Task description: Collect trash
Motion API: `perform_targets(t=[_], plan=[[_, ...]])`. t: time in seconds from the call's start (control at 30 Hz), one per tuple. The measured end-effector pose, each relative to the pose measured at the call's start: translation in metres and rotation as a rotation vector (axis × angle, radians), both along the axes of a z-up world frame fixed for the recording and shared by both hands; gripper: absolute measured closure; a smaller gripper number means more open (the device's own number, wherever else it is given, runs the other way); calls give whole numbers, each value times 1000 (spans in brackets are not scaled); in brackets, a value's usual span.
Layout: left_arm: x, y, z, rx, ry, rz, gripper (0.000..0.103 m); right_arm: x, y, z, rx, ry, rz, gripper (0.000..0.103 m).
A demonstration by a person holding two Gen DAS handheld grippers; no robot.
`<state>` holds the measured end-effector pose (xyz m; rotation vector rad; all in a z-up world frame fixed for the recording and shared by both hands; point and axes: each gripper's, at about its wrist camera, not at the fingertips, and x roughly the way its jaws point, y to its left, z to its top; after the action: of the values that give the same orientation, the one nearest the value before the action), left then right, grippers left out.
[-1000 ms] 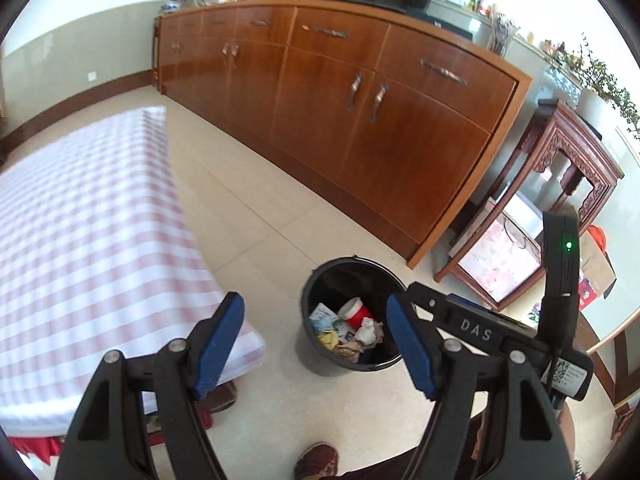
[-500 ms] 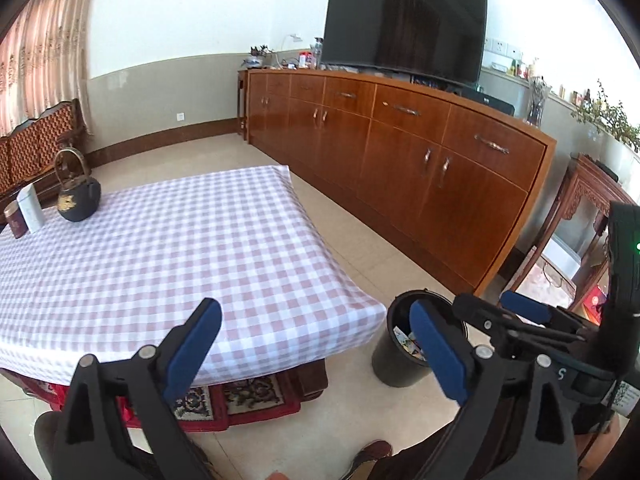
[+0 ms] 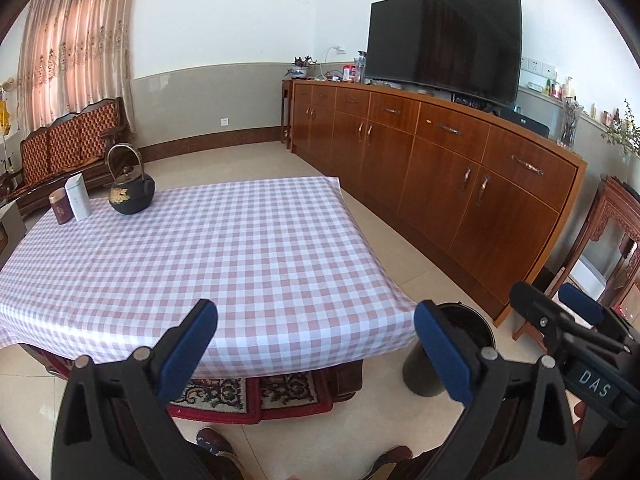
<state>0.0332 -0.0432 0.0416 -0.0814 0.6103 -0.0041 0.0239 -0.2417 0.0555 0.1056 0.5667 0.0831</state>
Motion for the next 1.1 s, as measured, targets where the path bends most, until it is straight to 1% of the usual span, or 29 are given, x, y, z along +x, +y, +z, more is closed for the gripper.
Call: perform_targets(t=[0.27, 0.43, 0.67, 1.1], plan=[[-5, 4, -1, -9, -3, 23, 4, 5, 3, -8, -5, 12, 0, 12], [-7, 8, 0, -4, -6, 38, 4, 7, 5, -7, -13, 8, 5, 12], [-8, 17, 0, -21, -8, 71, 4, 8, 6, -9, -4, 9, 8, 12], [-7, 15, -1, -11, -2, 60, 4, 10, 6, -12, 3, 18, 9, 12]])
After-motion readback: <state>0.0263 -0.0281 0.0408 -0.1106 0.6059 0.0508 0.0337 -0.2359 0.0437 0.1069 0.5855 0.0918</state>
